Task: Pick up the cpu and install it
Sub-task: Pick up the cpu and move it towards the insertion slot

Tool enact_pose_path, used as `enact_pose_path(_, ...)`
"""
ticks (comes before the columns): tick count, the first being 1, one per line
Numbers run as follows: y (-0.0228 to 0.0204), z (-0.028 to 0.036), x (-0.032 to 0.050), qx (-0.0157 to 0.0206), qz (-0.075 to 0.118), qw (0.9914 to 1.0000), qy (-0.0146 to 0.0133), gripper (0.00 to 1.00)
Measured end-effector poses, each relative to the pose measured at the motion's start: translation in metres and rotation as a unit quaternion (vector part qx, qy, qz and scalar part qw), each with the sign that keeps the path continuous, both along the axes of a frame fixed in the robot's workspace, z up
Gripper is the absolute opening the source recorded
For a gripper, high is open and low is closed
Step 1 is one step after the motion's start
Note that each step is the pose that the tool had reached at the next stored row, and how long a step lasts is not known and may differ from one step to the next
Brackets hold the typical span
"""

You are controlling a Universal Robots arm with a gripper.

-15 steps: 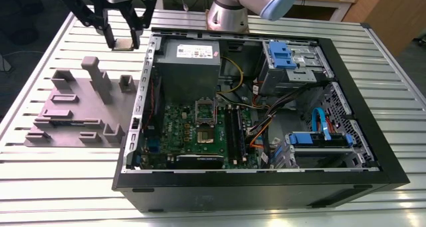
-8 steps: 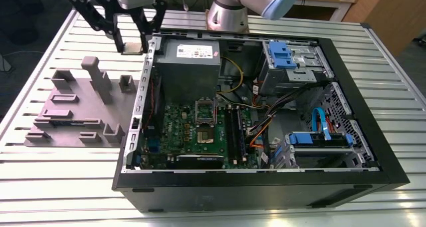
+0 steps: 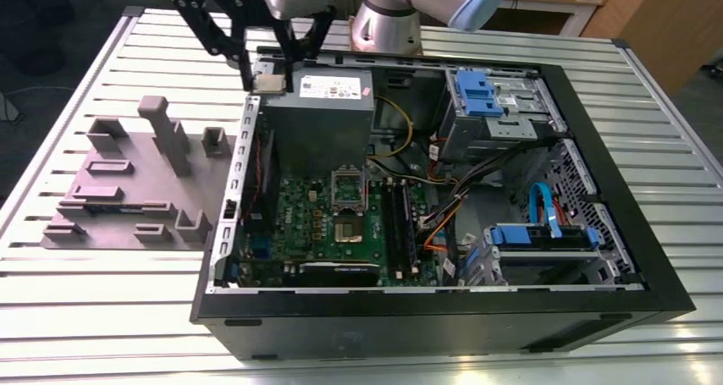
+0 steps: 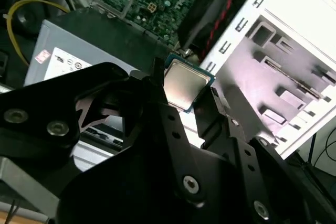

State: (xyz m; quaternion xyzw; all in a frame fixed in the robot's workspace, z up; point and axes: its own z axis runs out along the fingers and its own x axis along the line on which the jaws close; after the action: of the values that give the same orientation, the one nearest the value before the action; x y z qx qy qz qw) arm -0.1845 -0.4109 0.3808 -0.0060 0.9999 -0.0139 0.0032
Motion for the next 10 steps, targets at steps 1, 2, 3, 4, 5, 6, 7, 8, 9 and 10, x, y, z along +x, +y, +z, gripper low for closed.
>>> enact_pose_path(1, 0.0, 0.0, 0.0034, 0.0, 0.0, 1.0, 0.0, 0.47)
enact_pose_path(2, 0.0, -0.0001, 0.0069, 0.0, 0.0, 1.0, 0.0, 0.47)
enact_pose_path(3, 0.0, -0.0001, 0.0113, 0.0, 0.0, 1.0, 0.0, 0.47)
enact_pose_path(4, 0.0, -0.0001, 0.0147, 0.0, 0.0, 1.0, 0.0, 0.47)
enact_pose_path(5, 0.0, -0.0002, 0.0179, 0.0, 0.0, 1.0, 0.0, 0.47)
enact_pose_path(6, 0.0, -0.0002, 0.021, 0.0, 0.0, 1.0, 0.0, 0.47)
enact_pose_path(7, 0.0, -0.0002, 0.0241, 0.0, 0.0, 1.0, 0.0, 0.47)
enact_pose_path(8, 0.0, -0.0003, 0.0267, 0.0, 0.0, 1.0, 0.0, 0.47)
enact_pose_path(9, 0.0, -0.0003, 0.029, 0.0, 0.0, 1.0, 0.0, 0.47)
enact_pose_path(10, 0.0, -0.0002, 0.0311, 0.0, 0.0, 1.0, 0.0, 0.47)
